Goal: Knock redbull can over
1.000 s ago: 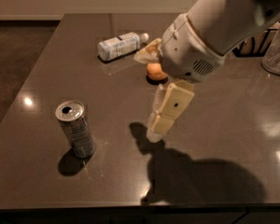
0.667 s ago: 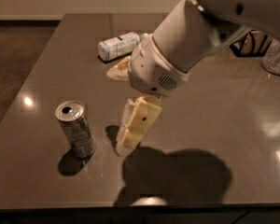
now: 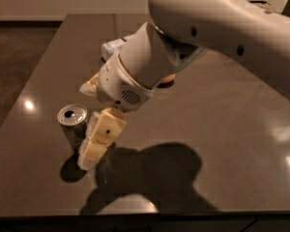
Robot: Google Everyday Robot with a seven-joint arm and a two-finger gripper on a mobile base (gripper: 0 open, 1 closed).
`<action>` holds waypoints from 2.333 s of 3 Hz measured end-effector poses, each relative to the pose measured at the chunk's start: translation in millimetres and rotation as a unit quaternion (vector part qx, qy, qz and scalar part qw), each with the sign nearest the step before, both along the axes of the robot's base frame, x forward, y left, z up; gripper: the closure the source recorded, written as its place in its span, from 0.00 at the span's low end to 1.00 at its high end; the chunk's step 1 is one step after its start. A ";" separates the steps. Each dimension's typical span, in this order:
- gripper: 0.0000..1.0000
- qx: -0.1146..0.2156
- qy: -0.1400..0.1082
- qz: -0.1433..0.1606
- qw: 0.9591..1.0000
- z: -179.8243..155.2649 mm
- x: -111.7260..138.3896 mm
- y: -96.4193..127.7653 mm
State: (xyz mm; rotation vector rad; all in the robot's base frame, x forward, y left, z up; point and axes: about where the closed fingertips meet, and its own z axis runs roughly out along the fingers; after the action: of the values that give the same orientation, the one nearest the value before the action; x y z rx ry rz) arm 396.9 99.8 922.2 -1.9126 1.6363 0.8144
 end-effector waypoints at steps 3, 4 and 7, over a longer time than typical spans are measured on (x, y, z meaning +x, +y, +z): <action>0.64 0.018 0.011 -0.012 1.000 2.7 5.0 18.6; 0.88 -0.011 -0.002 -0.031 0.999 16.3 20.8 0.8; 1.00 -0.226 -0.120 -0.030 0.966 11.8 81.8 -69.6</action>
Offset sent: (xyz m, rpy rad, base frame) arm 0.0011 0.0324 -0.0132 0.0374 0.0581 -0.0043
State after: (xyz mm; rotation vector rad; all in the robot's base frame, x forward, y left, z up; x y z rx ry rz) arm 478.7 30.2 934.0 -2.1451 1.8228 0.1760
